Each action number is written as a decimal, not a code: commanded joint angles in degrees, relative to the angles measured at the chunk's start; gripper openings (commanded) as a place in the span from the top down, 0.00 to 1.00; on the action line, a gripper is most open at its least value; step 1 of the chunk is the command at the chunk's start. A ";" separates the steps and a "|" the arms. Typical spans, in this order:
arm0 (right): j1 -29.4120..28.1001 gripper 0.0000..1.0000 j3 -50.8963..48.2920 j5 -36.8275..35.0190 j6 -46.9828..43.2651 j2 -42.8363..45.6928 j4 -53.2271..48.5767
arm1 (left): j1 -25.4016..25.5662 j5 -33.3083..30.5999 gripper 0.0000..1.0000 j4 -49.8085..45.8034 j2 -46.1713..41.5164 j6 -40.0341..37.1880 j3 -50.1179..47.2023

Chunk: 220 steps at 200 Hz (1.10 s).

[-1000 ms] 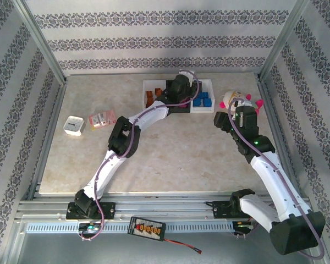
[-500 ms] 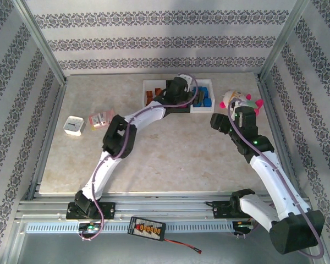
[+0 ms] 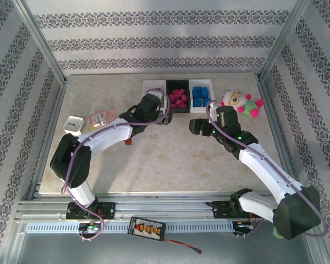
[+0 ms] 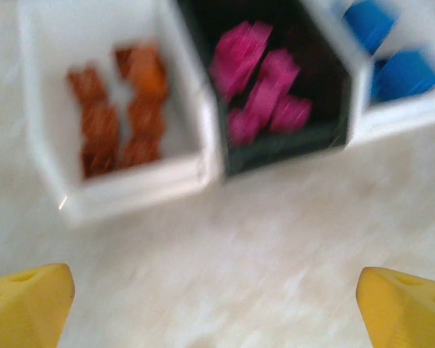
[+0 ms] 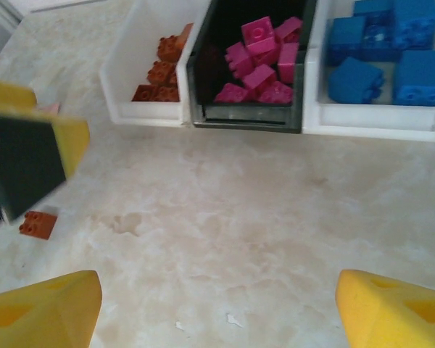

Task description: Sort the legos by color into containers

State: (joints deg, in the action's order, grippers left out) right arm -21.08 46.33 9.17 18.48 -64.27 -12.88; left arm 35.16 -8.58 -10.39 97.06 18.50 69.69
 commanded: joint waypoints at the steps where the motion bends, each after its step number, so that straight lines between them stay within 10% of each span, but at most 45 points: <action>1: -1.21 0.15 1.46 1.79 -0.96 -2.08 2.88 | -1.69 -3.99 0.00 -12.77 -2.66 6.37 -4.46; 62: -2.77 0.15 3.50 1.74 -1.47 -4.74 2.81 | -6.14 -5.10 0.06 -19.14 -2.68 9.82 -10.89; 129: -2.76 0.15 4.65 1.59 -1.25 -5.51 2.31 | -9.04 -2.96 0.49 -17.36 0.91 10.59 -12.19; 220: -2.75 0.15 4.04 0.01 -1.17 -4.03 1.60 | -9.68 0.28 0.75 -16.33 2.03 11.36 -10.33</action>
State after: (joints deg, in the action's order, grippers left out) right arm -23.42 49.30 10.13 17.76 -69.43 -11.75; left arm 26.13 -10.48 -26.57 99.37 29.80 58.13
